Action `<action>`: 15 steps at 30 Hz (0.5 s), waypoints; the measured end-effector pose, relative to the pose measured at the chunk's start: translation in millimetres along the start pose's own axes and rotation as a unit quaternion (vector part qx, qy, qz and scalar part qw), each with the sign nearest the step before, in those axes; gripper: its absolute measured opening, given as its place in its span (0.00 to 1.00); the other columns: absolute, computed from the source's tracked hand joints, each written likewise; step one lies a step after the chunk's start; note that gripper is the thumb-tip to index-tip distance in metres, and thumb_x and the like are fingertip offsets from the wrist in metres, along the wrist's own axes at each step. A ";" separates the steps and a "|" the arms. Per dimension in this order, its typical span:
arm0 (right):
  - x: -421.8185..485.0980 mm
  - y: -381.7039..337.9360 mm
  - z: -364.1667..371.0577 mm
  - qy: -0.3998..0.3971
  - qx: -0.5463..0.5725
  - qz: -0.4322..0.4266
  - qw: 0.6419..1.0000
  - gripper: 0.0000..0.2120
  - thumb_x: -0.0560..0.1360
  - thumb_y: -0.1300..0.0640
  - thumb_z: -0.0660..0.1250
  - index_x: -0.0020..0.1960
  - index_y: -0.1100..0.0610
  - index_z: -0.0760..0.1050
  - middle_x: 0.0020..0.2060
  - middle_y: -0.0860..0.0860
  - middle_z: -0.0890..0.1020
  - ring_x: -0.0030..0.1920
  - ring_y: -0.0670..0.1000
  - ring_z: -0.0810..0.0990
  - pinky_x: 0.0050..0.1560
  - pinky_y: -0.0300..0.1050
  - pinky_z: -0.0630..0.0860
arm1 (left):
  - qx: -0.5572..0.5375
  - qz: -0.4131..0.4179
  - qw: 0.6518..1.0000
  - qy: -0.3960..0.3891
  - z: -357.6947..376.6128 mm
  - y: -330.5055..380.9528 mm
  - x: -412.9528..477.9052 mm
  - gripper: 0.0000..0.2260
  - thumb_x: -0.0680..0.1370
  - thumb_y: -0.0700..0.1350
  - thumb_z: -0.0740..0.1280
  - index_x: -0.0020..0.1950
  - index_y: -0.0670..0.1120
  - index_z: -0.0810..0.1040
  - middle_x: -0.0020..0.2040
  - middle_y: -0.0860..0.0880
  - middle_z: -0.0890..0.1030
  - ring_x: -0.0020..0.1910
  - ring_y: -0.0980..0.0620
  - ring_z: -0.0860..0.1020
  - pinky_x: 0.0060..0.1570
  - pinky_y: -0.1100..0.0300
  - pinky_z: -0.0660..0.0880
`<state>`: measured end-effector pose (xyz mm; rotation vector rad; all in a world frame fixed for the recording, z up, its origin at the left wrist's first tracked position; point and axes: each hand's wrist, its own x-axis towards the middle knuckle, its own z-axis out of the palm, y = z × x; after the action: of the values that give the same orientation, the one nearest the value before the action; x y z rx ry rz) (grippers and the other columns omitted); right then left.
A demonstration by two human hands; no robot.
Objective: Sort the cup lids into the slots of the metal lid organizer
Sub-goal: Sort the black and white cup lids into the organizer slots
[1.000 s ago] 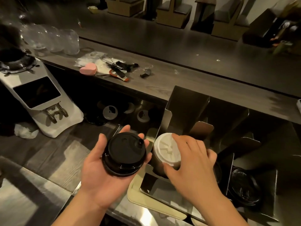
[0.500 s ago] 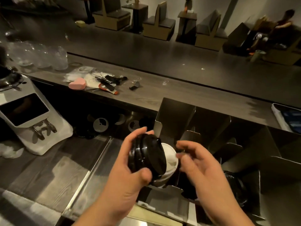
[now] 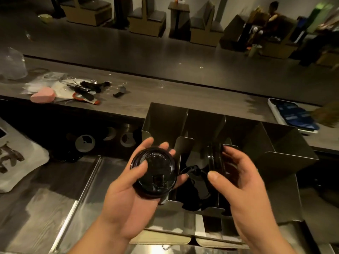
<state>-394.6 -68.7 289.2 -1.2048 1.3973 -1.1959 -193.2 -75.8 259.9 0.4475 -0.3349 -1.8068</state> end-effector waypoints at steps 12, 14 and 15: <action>2.8 34.8 -15.3 -0.010 -0.318 -0.028 0.948 0.35 0.63 0.43 0.79 0.65 0.35 0.66 0.61 0.30 0.68 0.65 0.39 0.69 0.68 0.51 0.73 | 0.050 0.022 0.998 0.012 -7.4 -0.6 11.4 0.36 0.57 0.40 0.79 0.66 0.46 0.79 0.67 0.39 0.78 0.66 0.38 0.77 0.55 0.38 0.78; 4.5 39.0 -16.6 -0.012 -0.351 -0.028 0.936 0.35 0.63 0.40 0.78 0.66 0.35 0.65 0.61 0.30 0.67 0.66 0.39 0.67 0.69 0.54 0.70 | 0.044 0.021 0.999 0.018 -14.5 5.6 14.2 0.33 0.60 0.45 0.78 0.66 0.47 0.79 0.67 0.40 0.78 0.67 0.38 0.76 0.57 0.37 0.77; 5.3 40.5 -17.2 -0.014 -0.365 -0.029 0.930 0.35 0.64 0.40 0.78 0.66 0.35 0.65 0.61 0.30 0.67 0.66 0.39 0.65 0.70 0.54 0.69 | 0.032 0.014 0.999 0.013 -17.9 7.9 15.5 0.33 0.62 0.46 0.77 0.67 0.47 0.77 0.68 0.39 0.76 0.68 0.37 0.75 0.58 0.35 0.75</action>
<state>-416.8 -70.0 250.8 -1.7620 1.8724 -0.6850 -181.9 -92.8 245.6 0.5077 -0.3807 -1.7654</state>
